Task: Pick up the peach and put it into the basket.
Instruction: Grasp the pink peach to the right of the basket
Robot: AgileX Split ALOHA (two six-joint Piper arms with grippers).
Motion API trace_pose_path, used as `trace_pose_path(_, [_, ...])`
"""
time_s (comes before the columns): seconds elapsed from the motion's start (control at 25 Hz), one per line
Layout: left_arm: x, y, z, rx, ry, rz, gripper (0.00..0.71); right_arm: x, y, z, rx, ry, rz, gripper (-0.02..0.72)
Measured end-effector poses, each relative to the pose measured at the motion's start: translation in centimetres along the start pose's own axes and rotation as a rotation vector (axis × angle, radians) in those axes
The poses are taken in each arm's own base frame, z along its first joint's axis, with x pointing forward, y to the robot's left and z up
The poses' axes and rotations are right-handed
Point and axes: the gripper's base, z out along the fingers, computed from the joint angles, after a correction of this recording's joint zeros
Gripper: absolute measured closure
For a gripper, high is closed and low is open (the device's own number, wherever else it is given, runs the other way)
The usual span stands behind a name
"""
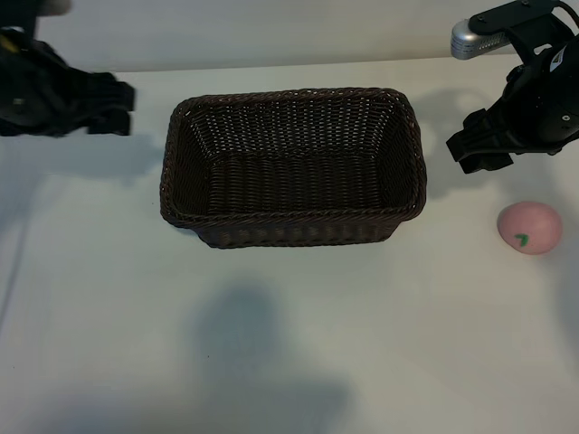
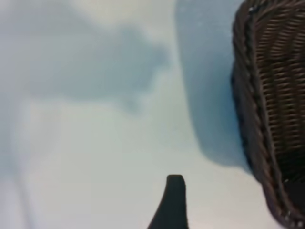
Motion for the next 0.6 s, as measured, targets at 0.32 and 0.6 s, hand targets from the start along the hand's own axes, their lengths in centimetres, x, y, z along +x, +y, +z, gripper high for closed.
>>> trace_pose_path(0.32, [1.8,0.6,-7.9,-0.089,-0.157,0.048,0.068,0.0,0.0,0.0,0.0,0.0,0.0,0.122])
trace_pose_path(0.6, [4.4,0.4,-14.6,-0.079,-0.361,0.138,0.103,0.0,0.0,0.0,0.0,0.001,0.0,0.122])
